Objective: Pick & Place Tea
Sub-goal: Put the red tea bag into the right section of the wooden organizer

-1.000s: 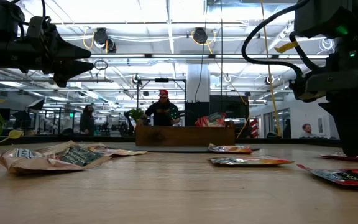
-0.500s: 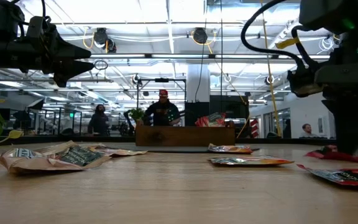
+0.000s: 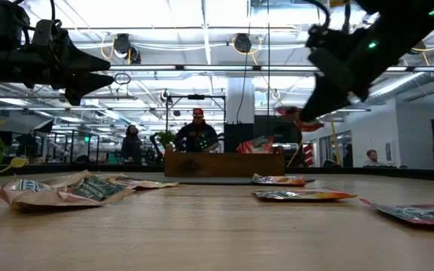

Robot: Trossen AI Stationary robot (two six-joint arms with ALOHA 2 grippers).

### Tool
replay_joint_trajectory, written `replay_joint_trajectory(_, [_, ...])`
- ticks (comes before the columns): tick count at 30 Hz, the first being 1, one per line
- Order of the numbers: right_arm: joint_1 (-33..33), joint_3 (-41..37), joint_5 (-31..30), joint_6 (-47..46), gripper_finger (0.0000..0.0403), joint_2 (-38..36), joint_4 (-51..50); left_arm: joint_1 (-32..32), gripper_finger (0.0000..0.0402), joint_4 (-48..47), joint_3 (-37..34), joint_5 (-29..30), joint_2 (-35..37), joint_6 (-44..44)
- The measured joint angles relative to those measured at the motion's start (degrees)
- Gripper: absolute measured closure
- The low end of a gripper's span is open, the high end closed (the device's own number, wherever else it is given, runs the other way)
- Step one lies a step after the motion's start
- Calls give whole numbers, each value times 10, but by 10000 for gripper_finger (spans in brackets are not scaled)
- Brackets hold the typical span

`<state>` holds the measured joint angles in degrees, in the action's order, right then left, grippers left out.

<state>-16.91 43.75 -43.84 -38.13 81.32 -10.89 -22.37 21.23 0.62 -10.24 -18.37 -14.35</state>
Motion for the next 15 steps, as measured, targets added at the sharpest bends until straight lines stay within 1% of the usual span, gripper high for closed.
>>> replay_joint_trajectory(3, [41, -8, 5, 109, 402, 18, 120, 0, 188, 0, 0, 0, 0, 0])
replay_joint_trajectory(8, [94, -27, 2, 247, 402, 46, 309, 0, 188, 0, 0, 0, 0, 0])
replay_joint_trajectory(11, [131, -38, 0, 266, 402, 49, 363, 0, 188, 0, 0, 0, 0, 0])
replay_joint_trajectory(15, [179, -58, -14, 221, 402, 49, 370, 0, 188, 0, 0, 0, 0, 0])
